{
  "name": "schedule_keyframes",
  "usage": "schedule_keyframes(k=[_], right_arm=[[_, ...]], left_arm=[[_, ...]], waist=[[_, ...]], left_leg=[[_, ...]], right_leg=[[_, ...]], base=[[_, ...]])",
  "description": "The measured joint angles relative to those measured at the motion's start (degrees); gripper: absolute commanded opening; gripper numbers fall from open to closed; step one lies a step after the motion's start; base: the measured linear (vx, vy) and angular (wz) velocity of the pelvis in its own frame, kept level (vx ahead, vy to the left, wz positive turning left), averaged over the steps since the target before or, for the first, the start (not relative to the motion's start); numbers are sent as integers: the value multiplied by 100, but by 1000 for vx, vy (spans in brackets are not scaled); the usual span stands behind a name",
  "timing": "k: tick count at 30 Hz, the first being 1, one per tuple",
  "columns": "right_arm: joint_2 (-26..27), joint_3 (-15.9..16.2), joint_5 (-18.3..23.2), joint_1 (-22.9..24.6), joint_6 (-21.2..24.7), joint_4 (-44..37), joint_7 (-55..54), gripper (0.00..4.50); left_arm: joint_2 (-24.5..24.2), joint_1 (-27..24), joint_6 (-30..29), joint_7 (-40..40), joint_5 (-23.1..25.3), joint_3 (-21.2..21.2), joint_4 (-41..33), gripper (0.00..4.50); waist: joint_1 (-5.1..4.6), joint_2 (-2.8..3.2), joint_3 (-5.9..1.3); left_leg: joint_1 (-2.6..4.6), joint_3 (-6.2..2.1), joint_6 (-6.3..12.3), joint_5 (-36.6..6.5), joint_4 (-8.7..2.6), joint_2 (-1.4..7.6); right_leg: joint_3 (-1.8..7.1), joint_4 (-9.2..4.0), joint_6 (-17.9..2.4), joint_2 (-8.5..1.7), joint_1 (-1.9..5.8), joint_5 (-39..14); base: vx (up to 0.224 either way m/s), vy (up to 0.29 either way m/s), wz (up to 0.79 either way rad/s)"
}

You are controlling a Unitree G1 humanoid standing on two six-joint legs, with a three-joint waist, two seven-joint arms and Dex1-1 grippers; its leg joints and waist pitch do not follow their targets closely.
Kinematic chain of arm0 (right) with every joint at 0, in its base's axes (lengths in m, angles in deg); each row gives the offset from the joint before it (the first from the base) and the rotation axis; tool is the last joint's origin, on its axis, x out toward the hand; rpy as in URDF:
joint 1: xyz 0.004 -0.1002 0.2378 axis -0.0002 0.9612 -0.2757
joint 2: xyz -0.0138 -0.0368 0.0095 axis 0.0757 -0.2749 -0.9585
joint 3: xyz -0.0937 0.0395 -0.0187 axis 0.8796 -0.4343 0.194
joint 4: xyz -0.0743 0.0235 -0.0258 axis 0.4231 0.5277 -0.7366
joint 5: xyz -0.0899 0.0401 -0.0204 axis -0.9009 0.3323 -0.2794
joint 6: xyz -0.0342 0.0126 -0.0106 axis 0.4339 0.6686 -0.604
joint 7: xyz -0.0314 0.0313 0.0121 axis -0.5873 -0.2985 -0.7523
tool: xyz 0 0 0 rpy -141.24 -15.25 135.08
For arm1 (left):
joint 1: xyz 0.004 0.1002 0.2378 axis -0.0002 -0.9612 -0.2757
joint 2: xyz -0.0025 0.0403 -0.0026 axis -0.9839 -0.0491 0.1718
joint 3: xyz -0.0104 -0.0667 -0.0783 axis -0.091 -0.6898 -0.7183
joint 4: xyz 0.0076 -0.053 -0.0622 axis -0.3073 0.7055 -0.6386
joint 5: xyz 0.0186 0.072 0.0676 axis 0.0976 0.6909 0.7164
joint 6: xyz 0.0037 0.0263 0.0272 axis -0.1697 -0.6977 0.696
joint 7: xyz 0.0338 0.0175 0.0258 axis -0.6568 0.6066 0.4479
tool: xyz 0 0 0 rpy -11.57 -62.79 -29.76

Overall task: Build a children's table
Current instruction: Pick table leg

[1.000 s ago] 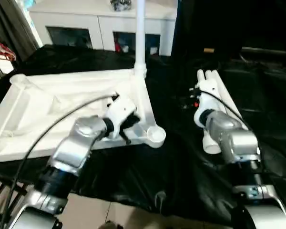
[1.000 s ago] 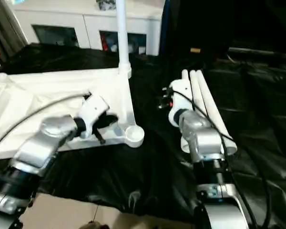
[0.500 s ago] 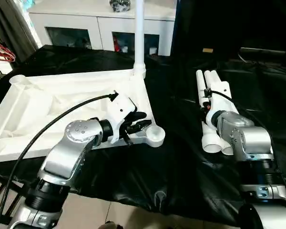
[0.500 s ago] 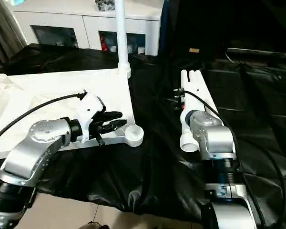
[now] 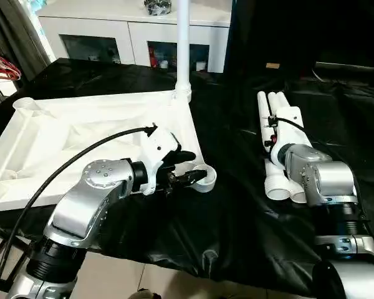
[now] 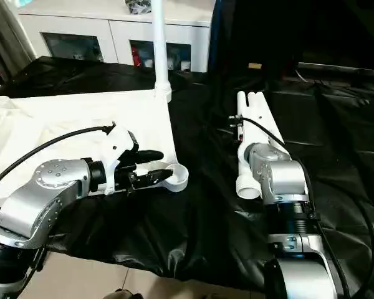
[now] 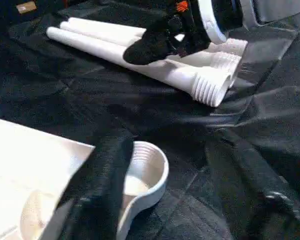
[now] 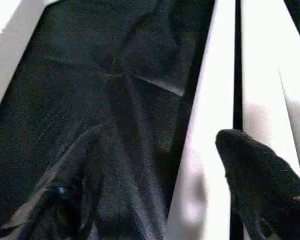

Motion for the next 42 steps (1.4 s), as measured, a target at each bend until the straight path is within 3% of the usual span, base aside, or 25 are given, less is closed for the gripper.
schedule_keyframes(k=[4, 8, 32, 42], right_arm=[[-53, 9, -73, -125, 45, 161, -53, 424], [-136, 20, -81, -229, 144, 452, -32, 430], [40, -27, 153, -494, 625, 1033, 63, 430], [-1, -21, 158, -569, 607, 1381, 139, 335]], left_arm=[[-52, -11, 2, -3, 4, 37, -57, 342], [-62, -11, 69, 48, 120, 123, -37, 384], [-231, -11, 120, 3, 102, 237, -38, 384], [-249, -11, 120, -13, 101, 282, -38, 384]], waist=[[-6, 0, 0], [-5, 0, 0], [-3, -2, -1], [-3, -18, -11]], left_leg=[[0, 0, -1, 0, 0, 0], [1, 0, -3, 2, 1, 0], [2, 0, -5, 3, 3, 0], [5, 0, -5, 3, 5, 0]], right_leg=[[0, 2, 0, 0, 0, 0], [0, 2, 0, 0, 1, 0], [-1, 10, -12, 0, 1, 8], [0, 10, -12, 0, 4, 8]], base=[[0, 0, 0], [0, 0, 0], [0, 0, 0], [0, 0, 0]])
